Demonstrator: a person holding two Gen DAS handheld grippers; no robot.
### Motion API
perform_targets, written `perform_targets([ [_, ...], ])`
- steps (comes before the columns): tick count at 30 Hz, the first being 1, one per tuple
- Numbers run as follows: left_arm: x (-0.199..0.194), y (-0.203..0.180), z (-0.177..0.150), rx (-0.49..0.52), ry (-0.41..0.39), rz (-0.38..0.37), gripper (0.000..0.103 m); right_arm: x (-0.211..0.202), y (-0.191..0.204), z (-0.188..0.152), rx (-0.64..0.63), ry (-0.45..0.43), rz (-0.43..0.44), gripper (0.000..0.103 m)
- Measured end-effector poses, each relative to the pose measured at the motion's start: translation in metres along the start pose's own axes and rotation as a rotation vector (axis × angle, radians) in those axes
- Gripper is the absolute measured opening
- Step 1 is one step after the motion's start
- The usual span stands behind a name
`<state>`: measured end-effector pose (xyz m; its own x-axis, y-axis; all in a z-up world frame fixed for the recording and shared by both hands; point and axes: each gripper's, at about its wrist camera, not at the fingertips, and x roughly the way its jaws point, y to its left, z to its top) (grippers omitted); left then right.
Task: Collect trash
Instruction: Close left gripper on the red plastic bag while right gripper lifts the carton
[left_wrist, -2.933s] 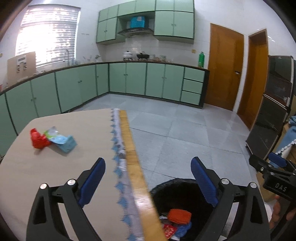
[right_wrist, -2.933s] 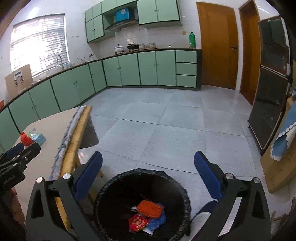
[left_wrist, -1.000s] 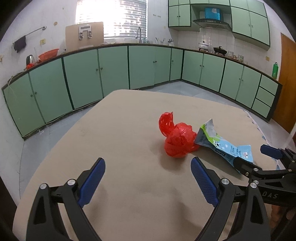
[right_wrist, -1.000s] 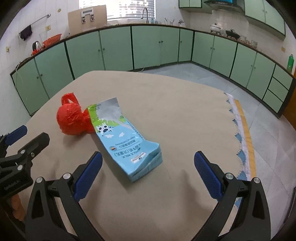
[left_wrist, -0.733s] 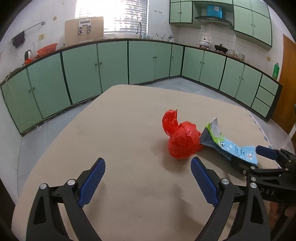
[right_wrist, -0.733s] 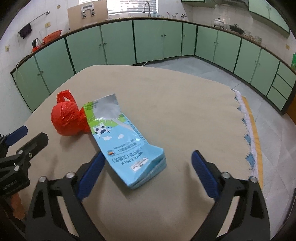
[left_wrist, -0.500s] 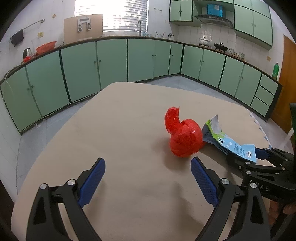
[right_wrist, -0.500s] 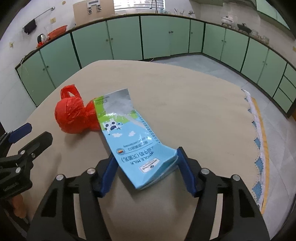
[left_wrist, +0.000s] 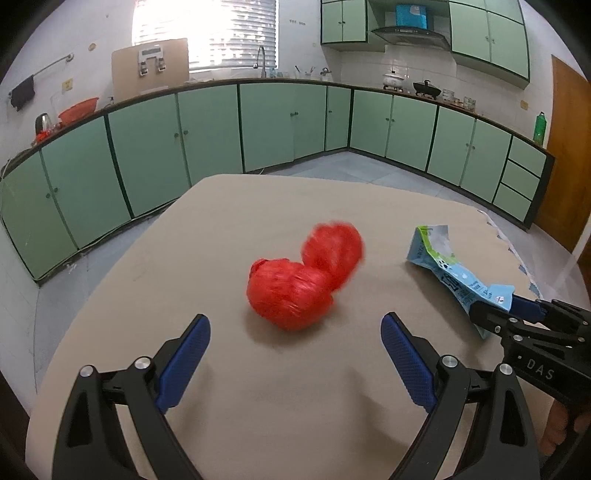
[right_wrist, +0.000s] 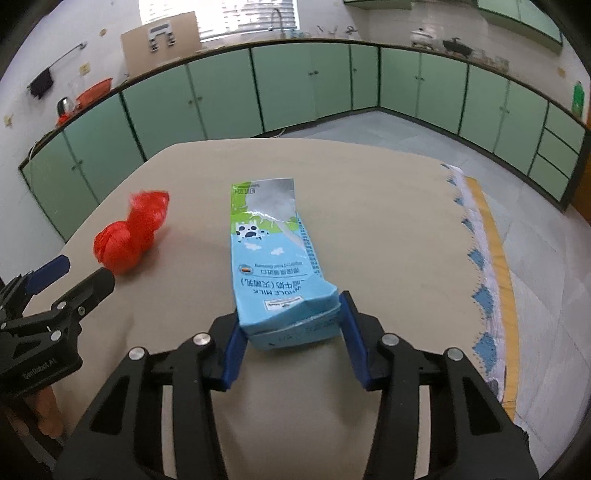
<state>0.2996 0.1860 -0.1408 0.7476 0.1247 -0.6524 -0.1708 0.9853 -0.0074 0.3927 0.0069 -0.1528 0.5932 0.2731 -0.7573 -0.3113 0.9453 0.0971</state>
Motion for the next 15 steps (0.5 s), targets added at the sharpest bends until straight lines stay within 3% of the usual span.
perform_targets([
  [11,0.030,-0.004,0.018,0.002,0.045,0.033,0.091,0.007,-0.003,0.001,0.011,-0.007,-0.030,0.045],
  [12,0.034,-0.003,0.019,-0.006,0.057,0.029,0.090,0.007,-0.003,0.001,0.010,-0.006,-0.030,0.045],
  [15,0.040,-0.001,0.020,-0.018,0.080,0.015,0.071,0.008,-0.002,0.002,0.002,-0.002,-0.039,0.045],
])
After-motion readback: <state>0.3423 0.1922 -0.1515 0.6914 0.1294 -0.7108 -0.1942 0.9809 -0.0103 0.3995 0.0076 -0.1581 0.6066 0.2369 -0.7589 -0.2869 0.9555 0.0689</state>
